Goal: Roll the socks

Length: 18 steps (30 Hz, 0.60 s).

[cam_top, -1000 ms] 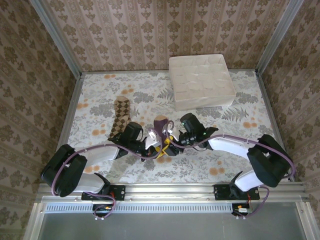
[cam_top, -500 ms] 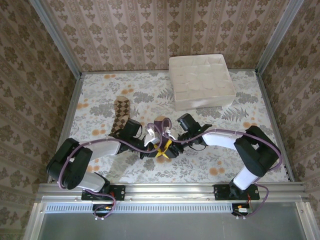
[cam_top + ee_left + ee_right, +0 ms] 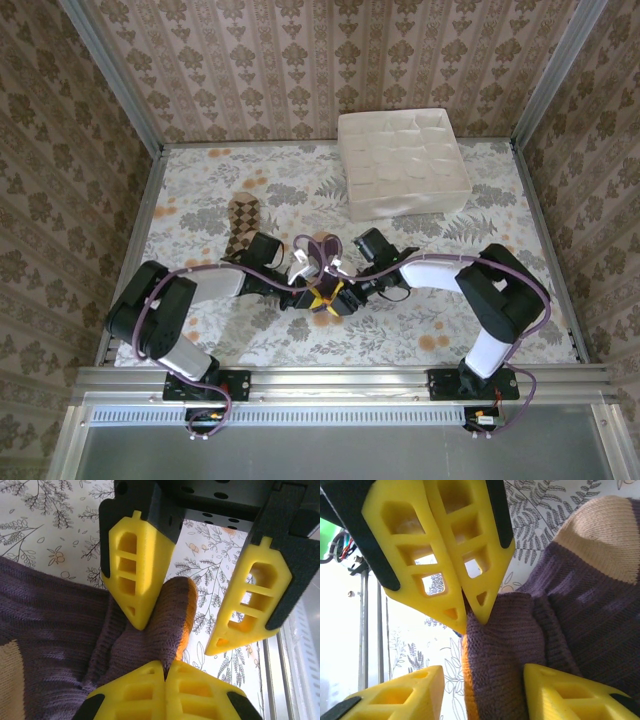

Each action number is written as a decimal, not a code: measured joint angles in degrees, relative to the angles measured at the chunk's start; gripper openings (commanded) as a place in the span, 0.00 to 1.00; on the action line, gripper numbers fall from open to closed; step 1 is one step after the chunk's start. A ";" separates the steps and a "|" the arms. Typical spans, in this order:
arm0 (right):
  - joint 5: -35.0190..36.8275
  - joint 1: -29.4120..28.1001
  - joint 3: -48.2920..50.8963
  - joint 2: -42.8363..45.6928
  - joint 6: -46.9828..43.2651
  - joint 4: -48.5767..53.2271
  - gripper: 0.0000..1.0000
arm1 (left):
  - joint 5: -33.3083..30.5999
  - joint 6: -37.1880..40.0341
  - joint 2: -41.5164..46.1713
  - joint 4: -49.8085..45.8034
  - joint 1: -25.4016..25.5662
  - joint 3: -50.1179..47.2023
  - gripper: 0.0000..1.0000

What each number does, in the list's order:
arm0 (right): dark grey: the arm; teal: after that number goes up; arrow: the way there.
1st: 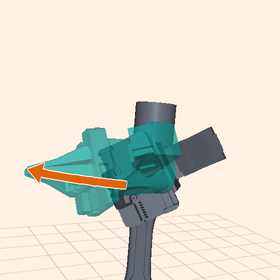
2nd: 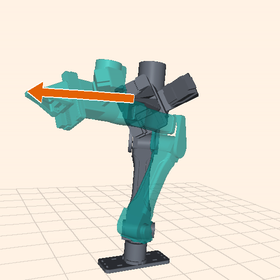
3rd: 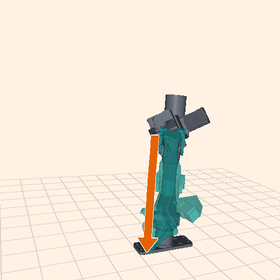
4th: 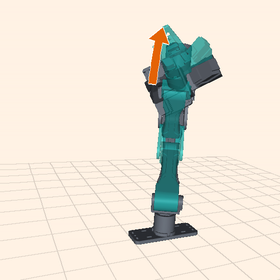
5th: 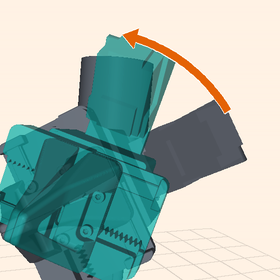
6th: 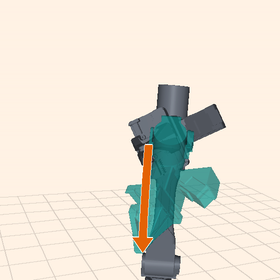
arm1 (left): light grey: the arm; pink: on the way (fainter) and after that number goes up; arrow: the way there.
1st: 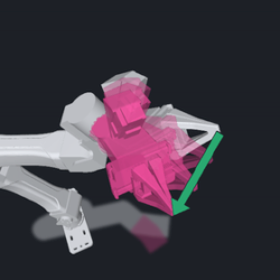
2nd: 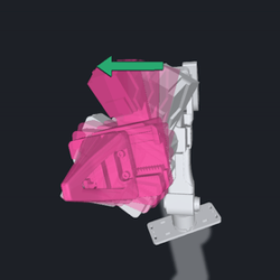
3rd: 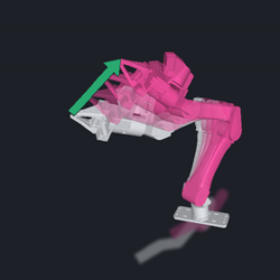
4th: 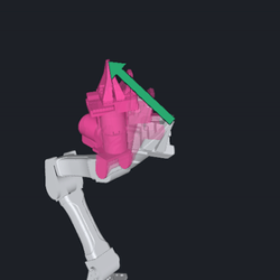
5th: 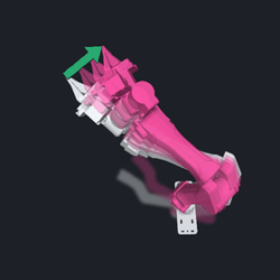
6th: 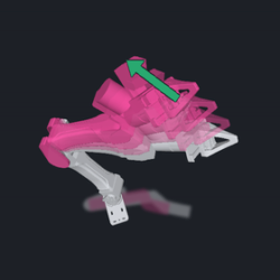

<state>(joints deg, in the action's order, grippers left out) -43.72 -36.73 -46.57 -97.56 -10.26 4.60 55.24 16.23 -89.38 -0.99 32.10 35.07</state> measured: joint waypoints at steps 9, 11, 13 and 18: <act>2.78 0.85 -4.70 -3.41 2.12 4.98 0.00 | 0.09 -0.11 -2.84 -1.03 -0.37 2.12 0.00; 2.93 0.85 -5.97 -4.31 2.78 6.43 0.00 | -0.48 -0.55 -2.82 -0.96 -0.39 2.12 0.12; 3.02 0.85 -7.06 -5.11 3.06 7.76 0.00 | -1.66 -2.14 -2.69 -0.70 -0.39 2.08 0.27; 3.21 0.96 -9.53 -6.38 3.74 11.41 0.00 | -5.62 -6.88 3.85 7.06 -0.83 -4.09 0.47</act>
<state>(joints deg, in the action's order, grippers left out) -40.51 -35.77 -56.10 -103.94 -6.52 16.01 49.63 9.34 -85.54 6.07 31.27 30.98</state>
